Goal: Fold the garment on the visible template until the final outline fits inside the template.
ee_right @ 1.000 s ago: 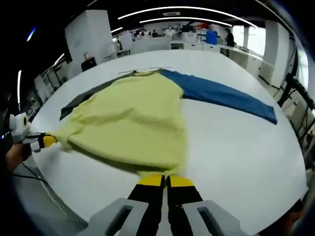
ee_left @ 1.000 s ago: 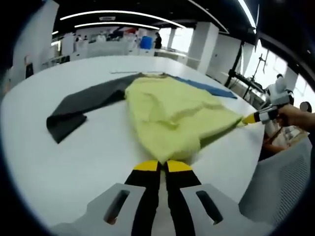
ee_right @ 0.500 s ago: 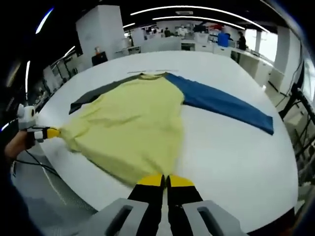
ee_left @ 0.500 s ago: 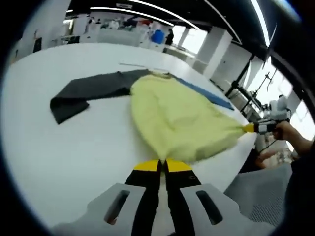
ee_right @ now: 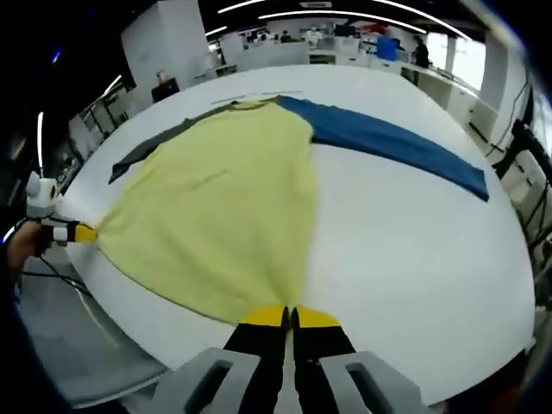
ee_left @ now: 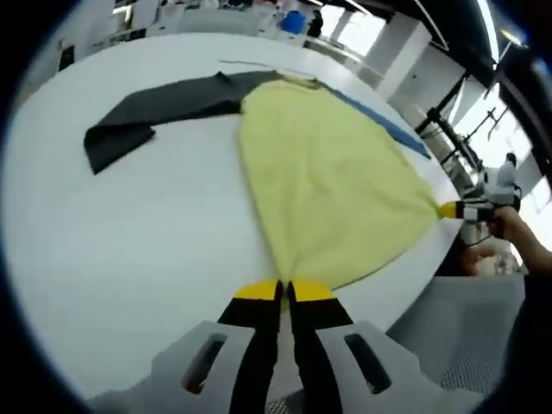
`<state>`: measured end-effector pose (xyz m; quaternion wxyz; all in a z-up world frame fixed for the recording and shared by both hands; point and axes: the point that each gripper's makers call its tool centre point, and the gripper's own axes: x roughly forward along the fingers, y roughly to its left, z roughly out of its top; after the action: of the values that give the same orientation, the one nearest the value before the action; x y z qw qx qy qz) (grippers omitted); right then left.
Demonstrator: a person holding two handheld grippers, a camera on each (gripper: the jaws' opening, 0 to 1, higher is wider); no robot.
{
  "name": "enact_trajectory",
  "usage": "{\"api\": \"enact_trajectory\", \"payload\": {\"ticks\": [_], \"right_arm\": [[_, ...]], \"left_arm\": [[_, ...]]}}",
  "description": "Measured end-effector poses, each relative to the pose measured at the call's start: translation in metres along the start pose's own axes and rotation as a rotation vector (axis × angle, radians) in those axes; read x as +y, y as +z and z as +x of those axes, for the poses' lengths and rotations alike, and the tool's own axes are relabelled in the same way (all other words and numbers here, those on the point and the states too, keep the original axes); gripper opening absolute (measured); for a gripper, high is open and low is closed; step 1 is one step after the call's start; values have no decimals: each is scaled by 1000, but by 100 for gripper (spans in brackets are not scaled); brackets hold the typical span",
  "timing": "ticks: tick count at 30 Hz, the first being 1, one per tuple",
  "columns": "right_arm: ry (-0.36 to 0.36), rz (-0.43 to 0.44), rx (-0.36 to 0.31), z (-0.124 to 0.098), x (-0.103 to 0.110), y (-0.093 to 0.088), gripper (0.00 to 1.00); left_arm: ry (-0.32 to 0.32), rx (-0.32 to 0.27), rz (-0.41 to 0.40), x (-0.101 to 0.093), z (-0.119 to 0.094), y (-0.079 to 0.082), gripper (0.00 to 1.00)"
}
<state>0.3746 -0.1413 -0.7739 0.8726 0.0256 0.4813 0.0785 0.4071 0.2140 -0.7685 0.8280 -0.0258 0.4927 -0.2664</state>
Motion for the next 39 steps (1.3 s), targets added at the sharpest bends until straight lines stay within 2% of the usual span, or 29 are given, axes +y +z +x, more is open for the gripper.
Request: {"api": "enact_trajectory", "payload": {"ticks": [4,8,13,18,23,26,29,32,36,39], "right_arm": [[-4,-7,1,1,-2,-1,0],[-7,-19,-3,1,-2,1,0],[-1,5,2,1,-2,1,1],[19,-1,7,-4,0,1,21],[53,34,-30,-13,4,11,33],[66,42,-62,-19,6,22,39],[92,56,-108,-24,9,35,53],[130,69,-142,-30,12,48,61],[141,25,-168,-33,10,60,72],[137,9,-189,-34,3,67,78]], "left_arm": [[33,22,57,2,0,-4,2],[32,11,55,5,0,-3,2],[49,15,77,7,-1,-4,6],[49,-11,109,6,-6,1,16],[25,-46,104,1,-11,7,26],[21,-93,109,-3,-13,13,34],[17,-134,119,-4,-15,18,43],[-6,-154,134,-7,-16,21,53],[-28,-213,118,-10,-19,29,64],[-25,-257,140,-13,-22,37,72]]}}
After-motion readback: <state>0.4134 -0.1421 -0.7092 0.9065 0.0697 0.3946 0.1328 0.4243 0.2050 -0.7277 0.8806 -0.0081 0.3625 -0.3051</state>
